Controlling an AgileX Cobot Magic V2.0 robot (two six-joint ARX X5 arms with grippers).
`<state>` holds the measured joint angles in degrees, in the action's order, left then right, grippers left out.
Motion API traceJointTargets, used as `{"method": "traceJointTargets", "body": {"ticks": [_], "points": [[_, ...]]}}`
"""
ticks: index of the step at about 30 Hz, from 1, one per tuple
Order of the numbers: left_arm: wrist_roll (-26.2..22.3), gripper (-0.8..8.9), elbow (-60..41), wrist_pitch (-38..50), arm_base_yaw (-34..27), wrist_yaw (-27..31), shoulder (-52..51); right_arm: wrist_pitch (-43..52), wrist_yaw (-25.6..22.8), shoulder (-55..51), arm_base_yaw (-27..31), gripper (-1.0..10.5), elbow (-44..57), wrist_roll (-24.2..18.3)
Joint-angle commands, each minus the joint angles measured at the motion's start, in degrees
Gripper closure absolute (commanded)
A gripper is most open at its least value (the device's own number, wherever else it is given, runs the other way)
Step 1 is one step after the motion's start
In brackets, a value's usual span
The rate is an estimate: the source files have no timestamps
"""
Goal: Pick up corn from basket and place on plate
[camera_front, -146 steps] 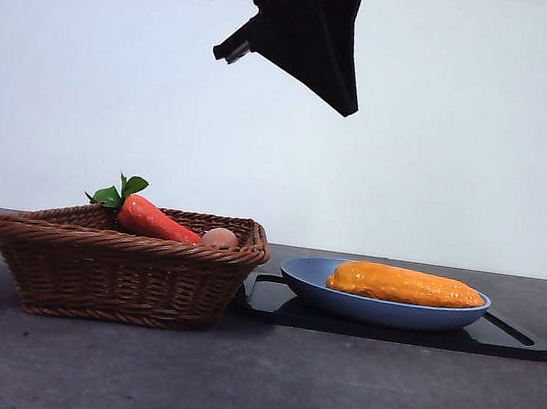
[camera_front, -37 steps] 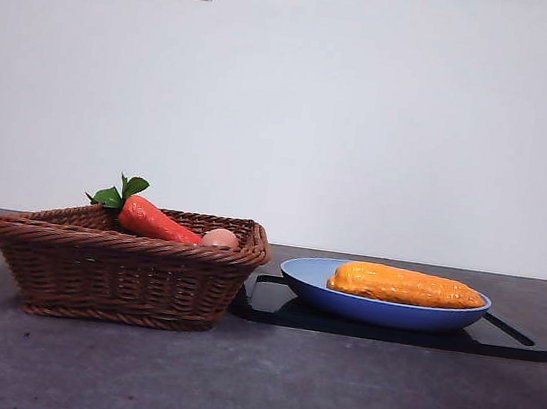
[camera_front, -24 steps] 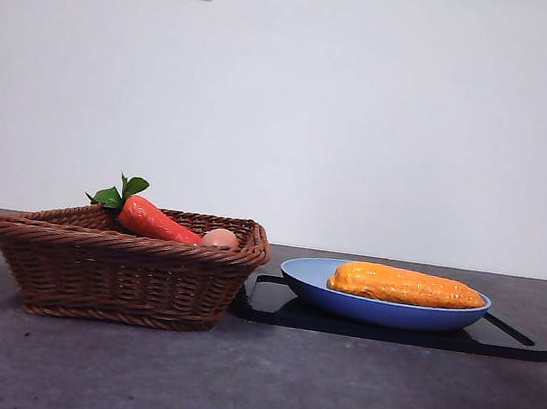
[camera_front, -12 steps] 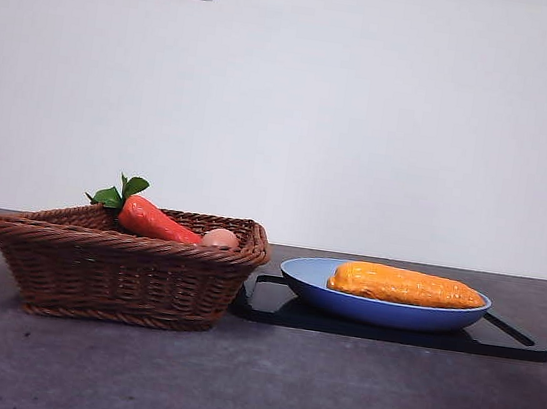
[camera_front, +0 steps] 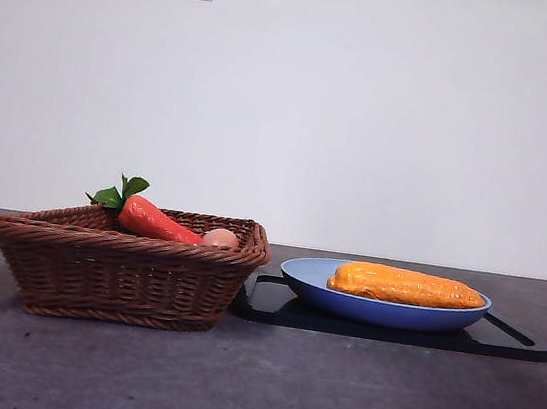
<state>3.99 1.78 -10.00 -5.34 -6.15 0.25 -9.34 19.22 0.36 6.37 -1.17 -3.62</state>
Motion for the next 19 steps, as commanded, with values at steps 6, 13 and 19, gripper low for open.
{"method": "traceJointTargets", "body": {"ticks": [6,13,19], "points": [[0.13,8.06,-1.57,-0.28,-0.07,0.00,0.00,0.28,-0.20,-0.15,-0.09,9.5,0.52,0.37],[0.13,8.06,-1.57,-0.28,-0.07,0.00,0.00,0.28,-0.20,-0.15,-0.09,9.5,0.52,0.37],[0.13,8.06,-1.57,-0.28,-0.07,0.00,0.00,0.28,-0.20,-0.15,-0.09,9.5,0.52,0.35]]}}
